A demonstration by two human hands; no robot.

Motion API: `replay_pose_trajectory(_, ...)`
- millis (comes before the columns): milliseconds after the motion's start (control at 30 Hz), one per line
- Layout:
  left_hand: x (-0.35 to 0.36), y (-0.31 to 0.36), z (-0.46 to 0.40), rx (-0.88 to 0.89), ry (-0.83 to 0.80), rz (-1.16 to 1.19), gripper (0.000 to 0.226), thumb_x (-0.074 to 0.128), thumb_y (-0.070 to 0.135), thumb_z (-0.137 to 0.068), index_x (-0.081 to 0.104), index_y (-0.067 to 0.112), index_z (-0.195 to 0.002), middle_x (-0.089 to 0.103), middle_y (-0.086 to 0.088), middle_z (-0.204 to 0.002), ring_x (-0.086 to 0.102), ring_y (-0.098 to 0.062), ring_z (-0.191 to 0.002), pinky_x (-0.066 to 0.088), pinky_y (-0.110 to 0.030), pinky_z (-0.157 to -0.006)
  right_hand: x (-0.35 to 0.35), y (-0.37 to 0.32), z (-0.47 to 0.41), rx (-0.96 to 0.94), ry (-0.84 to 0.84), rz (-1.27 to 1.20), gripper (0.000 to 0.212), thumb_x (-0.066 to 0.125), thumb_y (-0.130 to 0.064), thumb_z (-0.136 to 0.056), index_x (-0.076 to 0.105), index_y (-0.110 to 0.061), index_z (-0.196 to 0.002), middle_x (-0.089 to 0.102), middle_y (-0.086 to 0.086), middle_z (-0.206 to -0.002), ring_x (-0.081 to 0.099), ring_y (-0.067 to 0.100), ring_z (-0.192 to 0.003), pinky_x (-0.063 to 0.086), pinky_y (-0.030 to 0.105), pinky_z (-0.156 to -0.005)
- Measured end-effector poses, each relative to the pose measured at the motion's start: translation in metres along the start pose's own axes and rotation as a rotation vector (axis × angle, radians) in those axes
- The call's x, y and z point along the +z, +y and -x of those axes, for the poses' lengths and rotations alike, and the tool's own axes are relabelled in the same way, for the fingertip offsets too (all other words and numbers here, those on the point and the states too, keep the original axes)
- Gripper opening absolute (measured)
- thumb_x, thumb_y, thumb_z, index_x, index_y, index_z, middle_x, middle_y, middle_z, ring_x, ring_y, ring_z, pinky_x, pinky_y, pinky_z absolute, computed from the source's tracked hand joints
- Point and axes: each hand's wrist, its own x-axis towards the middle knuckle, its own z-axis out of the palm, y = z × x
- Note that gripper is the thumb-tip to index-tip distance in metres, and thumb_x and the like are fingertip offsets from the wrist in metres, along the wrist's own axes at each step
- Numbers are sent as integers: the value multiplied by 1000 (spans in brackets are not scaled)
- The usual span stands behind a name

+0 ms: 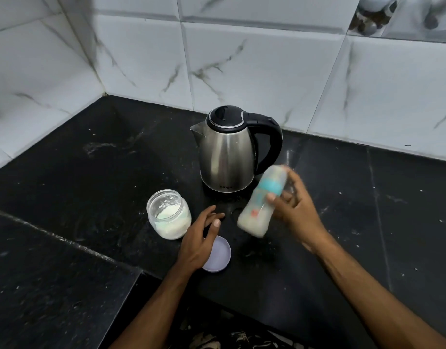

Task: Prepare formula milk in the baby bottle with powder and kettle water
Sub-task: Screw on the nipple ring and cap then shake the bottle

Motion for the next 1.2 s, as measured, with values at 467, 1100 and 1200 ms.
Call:
replay_pose_trajectory(467,0,-1,0,4,8,0,71,40,62,-89,46,13,-140,67,18,-121,56,2,-121,42,-33,-108,-4,-2,-13,-19,201,-223,78,72,-25,-74,36,-26,-144,73,5,-103,70,24,-97,61,38,-70)
replay_pose_trajectory(1100,-1,-1,0,2,1,7,69,41,60,-90,46,13,-140,67,15,-122,56,0,-122,43,-34,-107,-3,6,-5,9,145,-201,71,78,-25,-72,44,-32,-134,74,5,-104,71,22,-97,61,38,-73)
replay_pose_trajectory(1200,0,-1,0,-1,5,4,70,40,61,-90,45,12,-140,68,14,-122,57,-1,-122,43,-37,-107,-1,13,-2,54,132,-256,79,84,-29,-69,43,-30,-136,74,5,-104,70,24,-98,60,38,-72)
